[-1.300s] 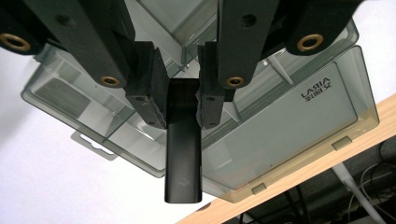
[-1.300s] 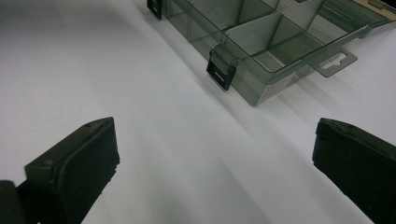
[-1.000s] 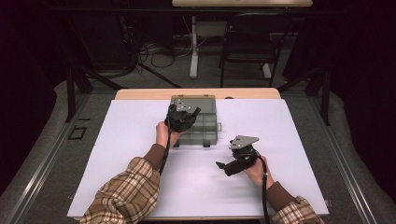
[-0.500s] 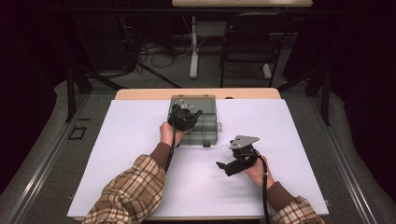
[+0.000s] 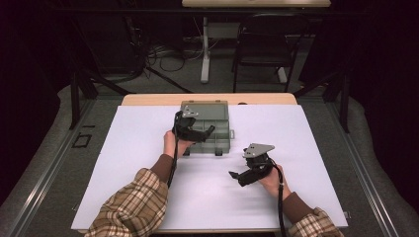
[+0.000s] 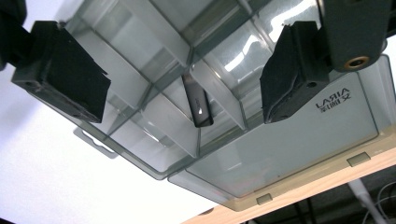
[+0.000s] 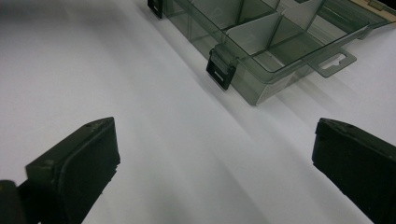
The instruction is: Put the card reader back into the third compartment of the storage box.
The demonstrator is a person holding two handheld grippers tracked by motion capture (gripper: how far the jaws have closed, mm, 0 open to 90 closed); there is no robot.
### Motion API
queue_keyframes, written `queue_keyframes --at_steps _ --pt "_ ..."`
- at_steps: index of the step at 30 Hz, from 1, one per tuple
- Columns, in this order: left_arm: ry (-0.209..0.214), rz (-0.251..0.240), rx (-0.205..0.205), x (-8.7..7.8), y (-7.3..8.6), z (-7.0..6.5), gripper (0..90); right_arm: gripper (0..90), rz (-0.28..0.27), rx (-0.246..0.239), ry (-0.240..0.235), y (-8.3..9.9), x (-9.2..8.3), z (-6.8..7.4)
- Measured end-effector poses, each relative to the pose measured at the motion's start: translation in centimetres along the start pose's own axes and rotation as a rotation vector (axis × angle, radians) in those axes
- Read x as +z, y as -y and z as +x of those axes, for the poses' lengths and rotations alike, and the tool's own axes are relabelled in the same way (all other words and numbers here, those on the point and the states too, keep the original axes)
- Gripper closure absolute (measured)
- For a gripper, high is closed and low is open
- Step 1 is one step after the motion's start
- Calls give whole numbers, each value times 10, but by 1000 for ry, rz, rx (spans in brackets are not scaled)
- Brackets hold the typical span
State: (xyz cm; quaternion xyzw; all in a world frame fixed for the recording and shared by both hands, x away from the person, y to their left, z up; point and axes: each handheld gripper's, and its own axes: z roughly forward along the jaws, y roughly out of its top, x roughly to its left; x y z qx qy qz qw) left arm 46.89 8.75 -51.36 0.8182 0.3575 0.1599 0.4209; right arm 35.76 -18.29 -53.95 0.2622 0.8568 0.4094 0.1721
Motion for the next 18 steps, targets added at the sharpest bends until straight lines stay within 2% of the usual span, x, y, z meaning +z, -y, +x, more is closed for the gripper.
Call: queue_keyframes --at_steps 3,9,13,18 --pt "-6 -1 10 -4 4 3 118 0 3 1 -3 0 1 0" --pt "-13 2 1 -7 8 8 67 0 2 1 -1 0 1 0" --pt "-13 2 26 -9 11 8 51 0 4 -2 1 1 0 0" --pt "-34 16 62 -13 15 8 28 0 5 0 1 0 1 -1"
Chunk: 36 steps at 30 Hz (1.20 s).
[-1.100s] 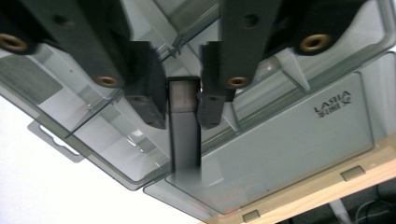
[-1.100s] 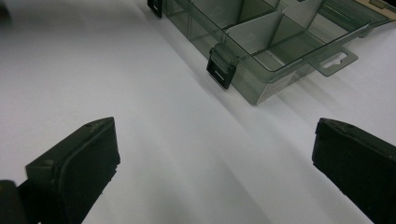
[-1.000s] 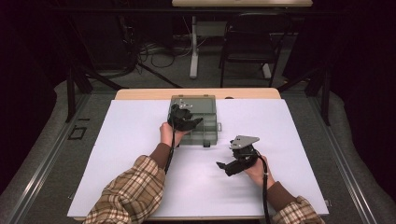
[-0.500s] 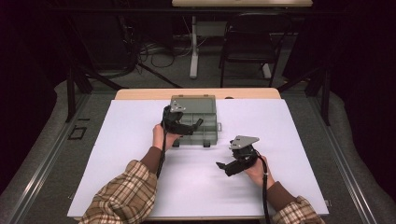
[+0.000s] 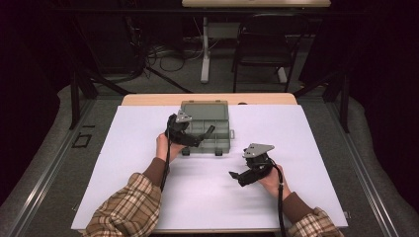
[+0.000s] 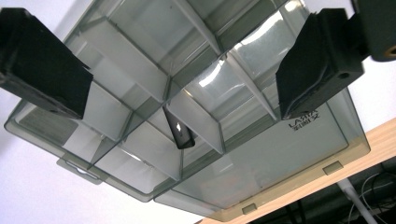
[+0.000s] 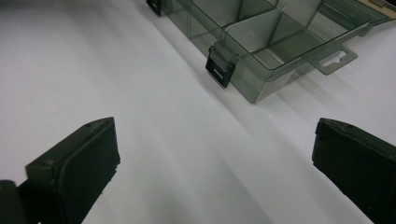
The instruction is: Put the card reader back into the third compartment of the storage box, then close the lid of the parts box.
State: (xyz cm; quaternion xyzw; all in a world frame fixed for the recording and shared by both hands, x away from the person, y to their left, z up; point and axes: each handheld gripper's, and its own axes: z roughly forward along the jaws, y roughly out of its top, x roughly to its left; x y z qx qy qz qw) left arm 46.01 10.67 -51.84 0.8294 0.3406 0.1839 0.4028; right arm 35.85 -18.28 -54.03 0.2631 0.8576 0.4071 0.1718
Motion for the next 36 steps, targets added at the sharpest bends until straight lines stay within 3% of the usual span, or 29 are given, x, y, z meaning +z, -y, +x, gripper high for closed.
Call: queue_keyframes --at_steps 8,14,21,27,36 --pt "-26 6 18 -7 6 7 14 0 -6 3 1 1 -2 -1" --pt "-55 10 -5 -10 12 18 15 0 -3 -3 -3 -1 -2 0" --pt "-68 27 7 -10 12 17 65 0 -2 -5 -7 -1 -1 1" --pt "-79 40 30 -5 13 14 178 0 -5 -1 -3 0 -2 1" --pt "-47 65 51 -2 18 9 388 0 1 -1 -10 -1 0 2"
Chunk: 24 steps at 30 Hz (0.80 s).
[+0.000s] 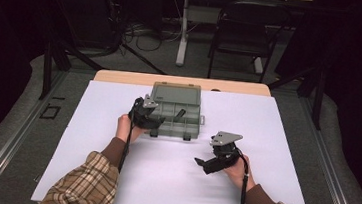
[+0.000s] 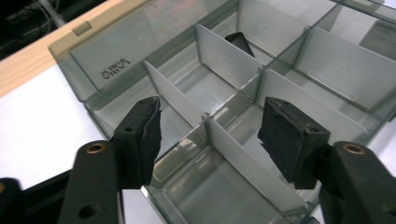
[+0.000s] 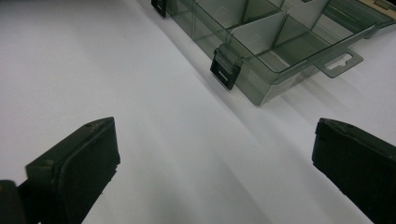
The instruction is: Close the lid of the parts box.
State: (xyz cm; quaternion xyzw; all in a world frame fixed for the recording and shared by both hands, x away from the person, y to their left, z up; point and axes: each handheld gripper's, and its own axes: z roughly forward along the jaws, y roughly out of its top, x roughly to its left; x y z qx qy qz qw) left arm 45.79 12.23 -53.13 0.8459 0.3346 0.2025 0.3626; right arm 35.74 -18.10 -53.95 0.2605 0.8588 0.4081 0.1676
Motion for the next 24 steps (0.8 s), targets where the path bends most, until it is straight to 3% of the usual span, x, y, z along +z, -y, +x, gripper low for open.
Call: queue_keyframes --at_steps 10,15,24 --pt "-15 8 -11 6 1 -2 506 0 2 -8 2 0 0 0" --pt "-5 -2 -19 8 2 -2 523 1 -2 -13 6 -1 -1 0" --pt "-34 10 -4 12 1 -4 549 1 -8 -22 9 -3 -2 0"
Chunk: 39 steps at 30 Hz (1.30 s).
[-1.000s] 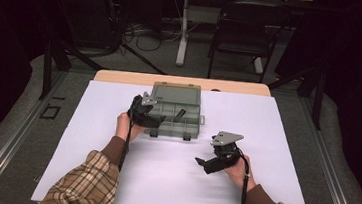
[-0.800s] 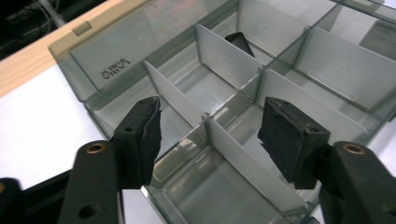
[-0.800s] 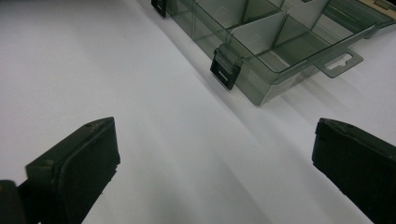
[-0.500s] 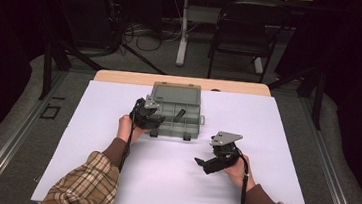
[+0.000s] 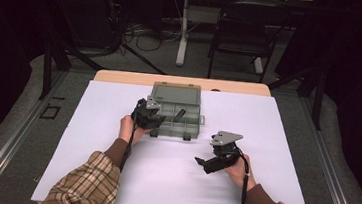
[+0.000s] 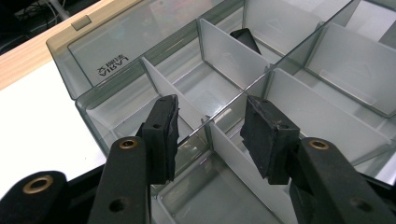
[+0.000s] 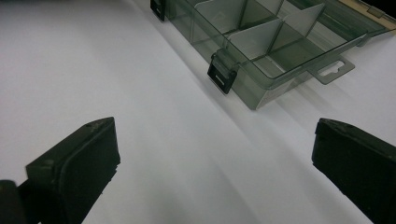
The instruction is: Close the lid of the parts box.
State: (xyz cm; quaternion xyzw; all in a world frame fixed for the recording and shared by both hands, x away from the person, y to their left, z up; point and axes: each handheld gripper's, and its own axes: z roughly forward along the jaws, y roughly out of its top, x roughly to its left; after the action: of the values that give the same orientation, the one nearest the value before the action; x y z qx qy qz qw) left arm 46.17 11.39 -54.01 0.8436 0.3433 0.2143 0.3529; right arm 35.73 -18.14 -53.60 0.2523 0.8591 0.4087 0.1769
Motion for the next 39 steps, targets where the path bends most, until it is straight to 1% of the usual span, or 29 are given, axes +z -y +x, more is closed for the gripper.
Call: queue_keyframes --at_steps 4,10,15,17,20,22,26,28,31,34,39 --pt "-3 7 2 3 0 0 546 1 -8 4 4 -1 -2 -2" --pt "1 0 8 4 0 1 561 2 -20 10 17 -4 -4 -6" --pt "12 -6 11 5 1 2 572 3 -19 27 37 -7 -2 -14" --pt "17 -9 11 5 1 3 574 4 -24 33 35 -8 -2 -17" --pt "20 -11 14 5 1 3 580 4 -26 37 52 -10 -1 -22" --pt "22 -12 15 5 1 3 581 6 -23 43 62 -13 0 -27" --pt "28 -13 12 5 2 4 584 11 -41 100 60 -19 5 -45" --pt "30 -17 7 5 2 4 586 13 -31 116 68 -23 10 -54" --pt "31 -19 5 4 2 4 589 13 -8 123 83 -27 20 -66" --pt "33 -21 3 4 2 5 594 12 17 114 95 -32 29 -72" --pt "32 -21 3 4 2 5 598 11 28 139 105 -39 39 -85"
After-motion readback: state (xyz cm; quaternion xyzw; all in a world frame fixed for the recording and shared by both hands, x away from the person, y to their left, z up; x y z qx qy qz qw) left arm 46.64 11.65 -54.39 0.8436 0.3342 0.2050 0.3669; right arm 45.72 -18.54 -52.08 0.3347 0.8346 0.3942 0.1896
